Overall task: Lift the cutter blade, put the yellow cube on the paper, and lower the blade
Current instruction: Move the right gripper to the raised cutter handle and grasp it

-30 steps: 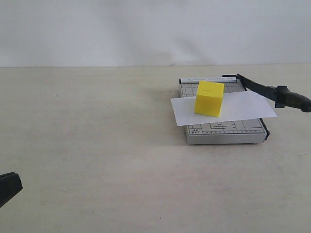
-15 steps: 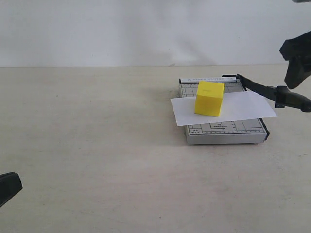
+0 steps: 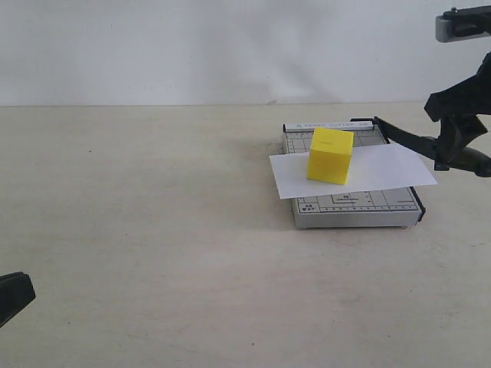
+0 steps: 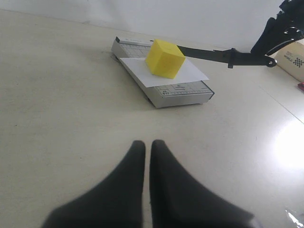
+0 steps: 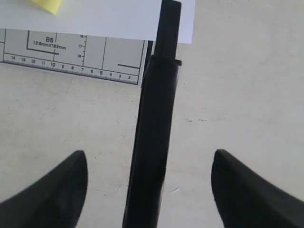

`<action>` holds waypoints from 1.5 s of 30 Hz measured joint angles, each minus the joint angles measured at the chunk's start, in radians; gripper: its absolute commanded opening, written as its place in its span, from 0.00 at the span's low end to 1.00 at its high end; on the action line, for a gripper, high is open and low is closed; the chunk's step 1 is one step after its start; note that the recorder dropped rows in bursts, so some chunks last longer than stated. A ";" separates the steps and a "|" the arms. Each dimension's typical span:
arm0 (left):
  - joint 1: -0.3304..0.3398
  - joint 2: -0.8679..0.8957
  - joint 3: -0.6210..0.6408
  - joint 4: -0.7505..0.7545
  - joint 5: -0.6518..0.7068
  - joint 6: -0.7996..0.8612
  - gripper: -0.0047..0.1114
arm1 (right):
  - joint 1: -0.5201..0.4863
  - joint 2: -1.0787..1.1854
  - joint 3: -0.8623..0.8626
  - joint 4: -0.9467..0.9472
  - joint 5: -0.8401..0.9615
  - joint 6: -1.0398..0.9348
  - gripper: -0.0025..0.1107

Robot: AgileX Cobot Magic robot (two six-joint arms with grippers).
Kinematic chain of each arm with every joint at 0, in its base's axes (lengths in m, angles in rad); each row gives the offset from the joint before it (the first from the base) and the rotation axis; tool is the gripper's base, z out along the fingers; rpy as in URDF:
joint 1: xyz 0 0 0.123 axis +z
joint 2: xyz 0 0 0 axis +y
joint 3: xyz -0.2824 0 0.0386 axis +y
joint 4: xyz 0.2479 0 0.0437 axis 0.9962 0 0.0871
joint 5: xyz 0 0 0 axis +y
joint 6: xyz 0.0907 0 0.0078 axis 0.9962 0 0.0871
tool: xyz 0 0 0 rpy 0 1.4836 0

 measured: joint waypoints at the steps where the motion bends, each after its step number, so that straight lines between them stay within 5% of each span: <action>1: 0.000 0.000 0.000 0.000 0.000 0.000 0.08 | 0.000 0.005 0.000 0.000 -0.005 0.000 0.54; 5: 0.000 0.000 0.000 0.000 0.000 0.000 0.08 | 0.000 0.023 0.000 0.000 -0.011 0.000 0.43; 20: 0.000 0.000 0.000 0.000 0.000 0.000 0.08 | 0.000 0.083 0.000 0.050 -0.017 0.002 0.41; 28: 0.000 0.000 0.000 0.000 0.000 0.000 0.08 | -0.004 0.087 0.000 0.032 -0.018 0.025 0.02; 35: 0.000 0.000 0.000 0.000 0.000 0.000 0.08 | -0.004 0.075 0.022 0.032 -0.041 0.027 0.05; 45: 0.000 0.000 0.000 0.000 0.000 0.000 0.08 | -0.008 -0.003 0.438 0.084 -0.491 0.029 0.05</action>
